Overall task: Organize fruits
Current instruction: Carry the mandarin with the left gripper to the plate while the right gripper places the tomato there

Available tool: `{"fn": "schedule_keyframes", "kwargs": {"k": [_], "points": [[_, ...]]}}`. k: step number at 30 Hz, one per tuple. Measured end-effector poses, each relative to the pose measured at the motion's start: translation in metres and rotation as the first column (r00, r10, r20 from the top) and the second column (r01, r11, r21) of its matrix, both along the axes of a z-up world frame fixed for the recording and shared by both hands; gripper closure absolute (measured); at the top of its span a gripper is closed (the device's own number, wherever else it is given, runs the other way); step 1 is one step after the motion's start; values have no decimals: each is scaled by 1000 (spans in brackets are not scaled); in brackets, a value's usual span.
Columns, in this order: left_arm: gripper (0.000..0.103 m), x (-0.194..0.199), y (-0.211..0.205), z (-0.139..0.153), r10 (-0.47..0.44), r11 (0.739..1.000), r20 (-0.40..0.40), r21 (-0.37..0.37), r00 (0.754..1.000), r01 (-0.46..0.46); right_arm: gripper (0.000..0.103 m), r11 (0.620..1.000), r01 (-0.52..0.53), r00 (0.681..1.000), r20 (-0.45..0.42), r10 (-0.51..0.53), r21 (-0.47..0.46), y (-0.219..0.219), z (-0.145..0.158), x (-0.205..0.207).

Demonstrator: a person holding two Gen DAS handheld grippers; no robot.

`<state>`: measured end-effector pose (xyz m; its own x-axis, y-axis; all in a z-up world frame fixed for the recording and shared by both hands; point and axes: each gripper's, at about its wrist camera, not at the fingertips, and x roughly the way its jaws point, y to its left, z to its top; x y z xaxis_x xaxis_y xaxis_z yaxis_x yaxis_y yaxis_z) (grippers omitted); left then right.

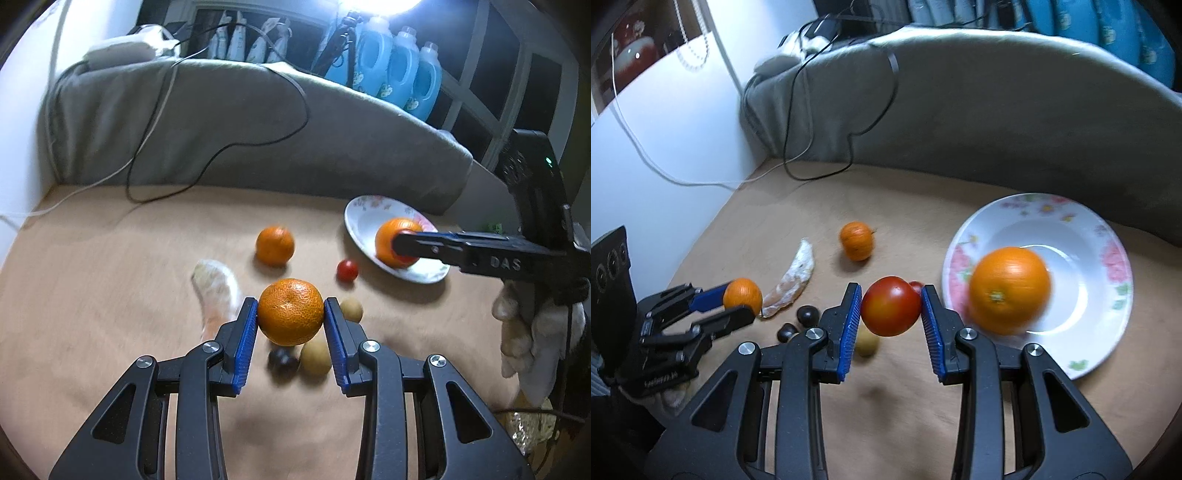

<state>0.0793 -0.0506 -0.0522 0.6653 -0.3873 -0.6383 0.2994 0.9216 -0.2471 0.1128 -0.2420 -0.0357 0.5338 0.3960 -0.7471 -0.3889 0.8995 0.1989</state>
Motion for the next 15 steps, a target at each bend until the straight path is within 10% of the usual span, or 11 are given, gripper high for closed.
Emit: {"fn": "schedule_keyframes", "kwargs": {"k": [15], "points": [[69, 62, -60, 13, -106, 994, 23, 0, 994, 106, 68, 989, 149, 989, 14, -149, -1, -81, 6, 2]]}}
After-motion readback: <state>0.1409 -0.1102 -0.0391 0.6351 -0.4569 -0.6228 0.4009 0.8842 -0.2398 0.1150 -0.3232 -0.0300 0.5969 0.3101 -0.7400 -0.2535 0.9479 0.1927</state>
